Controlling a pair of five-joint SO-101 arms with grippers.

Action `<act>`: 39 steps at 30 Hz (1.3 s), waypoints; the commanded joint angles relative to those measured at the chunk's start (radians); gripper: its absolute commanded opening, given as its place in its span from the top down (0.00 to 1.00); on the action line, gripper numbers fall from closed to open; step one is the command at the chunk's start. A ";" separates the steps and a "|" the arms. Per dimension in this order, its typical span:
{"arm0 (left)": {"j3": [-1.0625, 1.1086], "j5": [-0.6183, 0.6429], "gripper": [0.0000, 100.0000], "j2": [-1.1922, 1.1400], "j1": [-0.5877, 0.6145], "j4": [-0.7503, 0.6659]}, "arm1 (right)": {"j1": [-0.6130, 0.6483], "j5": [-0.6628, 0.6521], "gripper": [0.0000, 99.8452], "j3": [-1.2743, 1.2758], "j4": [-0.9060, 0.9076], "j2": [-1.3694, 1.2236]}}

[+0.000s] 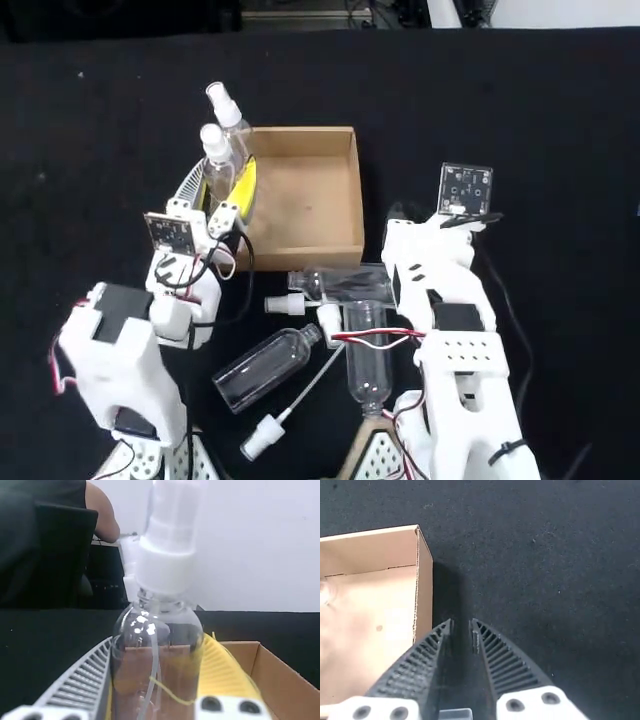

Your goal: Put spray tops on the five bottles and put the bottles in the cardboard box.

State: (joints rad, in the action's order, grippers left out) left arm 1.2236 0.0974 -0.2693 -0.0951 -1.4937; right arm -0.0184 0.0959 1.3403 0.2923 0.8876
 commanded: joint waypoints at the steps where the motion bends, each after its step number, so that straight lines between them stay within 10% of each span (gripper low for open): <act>1: -0.065 0.000 0.97 -0.084 0.010 -0.098 | 0.017 -0.002 0.97 -0.008 0.002 0.016; 29: -0.147 0.000 0.96 -0.199 0.002 -0.097 | 0.017 -0.002 0.97 -0.010 0.002 0.016; 39: -0.147 0.000 0.80 -0.198 0.004 -0.058 | 0.015 -0.002 0.97 -0.010 0.002 0.016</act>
State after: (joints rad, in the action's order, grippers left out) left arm 1.1101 0.0974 -0.4733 -0.0936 -1.5704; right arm -0.0184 0.0959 1.3403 0.2923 0.8876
